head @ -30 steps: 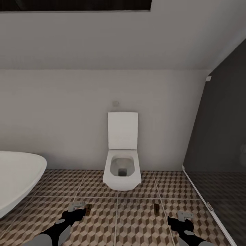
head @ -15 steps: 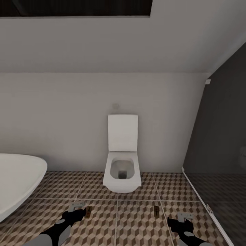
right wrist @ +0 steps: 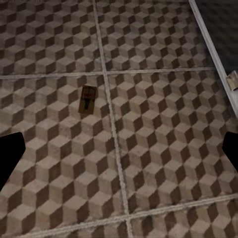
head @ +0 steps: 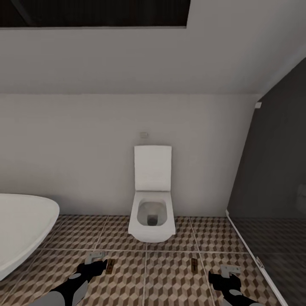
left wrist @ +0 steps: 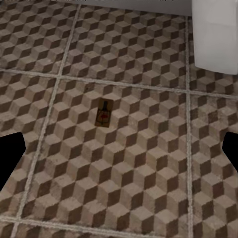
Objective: Take the four mousetraps from the cabinet in the bathroom and place them on the bathroom floor. Make sure all four end up on the same floor surface, and ensure that at least two of them are either under or directly next to the same bathroom sink.
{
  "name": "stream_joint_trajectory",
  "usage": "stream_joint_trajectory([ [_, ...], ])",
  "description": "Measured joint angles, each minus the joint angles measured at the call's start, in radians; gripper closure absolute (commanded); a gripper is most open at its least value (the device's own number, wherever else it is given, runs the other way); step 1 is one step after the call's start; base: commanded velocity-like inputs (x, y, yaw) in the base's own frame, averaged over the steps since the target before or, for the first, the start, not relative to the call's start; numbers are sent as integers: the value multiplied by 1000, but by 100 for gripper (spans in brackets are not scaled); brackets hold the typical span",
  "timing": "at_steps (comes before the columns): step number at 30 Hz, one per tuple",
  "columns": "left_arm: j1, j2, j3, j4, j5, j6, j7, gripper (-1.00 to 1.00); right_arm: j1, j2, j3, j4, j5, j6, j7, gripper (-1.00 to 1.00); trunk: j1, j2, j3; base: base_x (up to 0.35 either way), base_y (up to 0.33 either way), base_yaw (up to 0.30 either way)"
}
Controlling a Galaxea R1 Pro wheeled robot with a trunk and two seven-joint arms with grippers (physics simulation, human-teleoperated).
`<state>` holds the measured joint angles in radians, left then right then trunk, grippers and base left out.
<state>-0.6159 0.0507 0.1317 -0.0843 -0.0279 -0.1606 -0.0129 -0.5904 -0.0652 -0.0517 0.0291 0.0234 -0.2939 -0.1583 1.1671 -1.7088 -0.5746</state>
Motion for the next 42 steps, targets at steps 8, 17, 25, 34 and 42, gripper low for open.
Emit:
stream_joint_trajectory([
  [8, 0, -1, 0, 0, 0, 0, 0, -100, 1, -1, 0, 0, 0, 1, 0, -100, -31, 56, 25, 0, 0, 0],
  [17, 0, -1, 0, 0, -1, 0, 0, -100, 2, 0, 0, 0, 0, 1, 1, -100, -65, 119, 53, 0, 0, 0],
  [25, 0, -1, 0, 1, -1, 0, 0, -100, 18, 0, 0, 1, 0, 1, 1, -100, -96, 175, 78, 0, 0, 0],
  [34, 0, -2, 0, 2, 0, 0, 0, -100, 33, 1, 0, 1, 0, 1, 3, -100, -130, 238, 107, 0, 0, 0],
  [42, 0, -2, 0, 10, -1, -1, 2, -100, 56, 1, 0, 1, 0, 2, 4, -100, -161, 294, 132, 0, 0, 0],
])
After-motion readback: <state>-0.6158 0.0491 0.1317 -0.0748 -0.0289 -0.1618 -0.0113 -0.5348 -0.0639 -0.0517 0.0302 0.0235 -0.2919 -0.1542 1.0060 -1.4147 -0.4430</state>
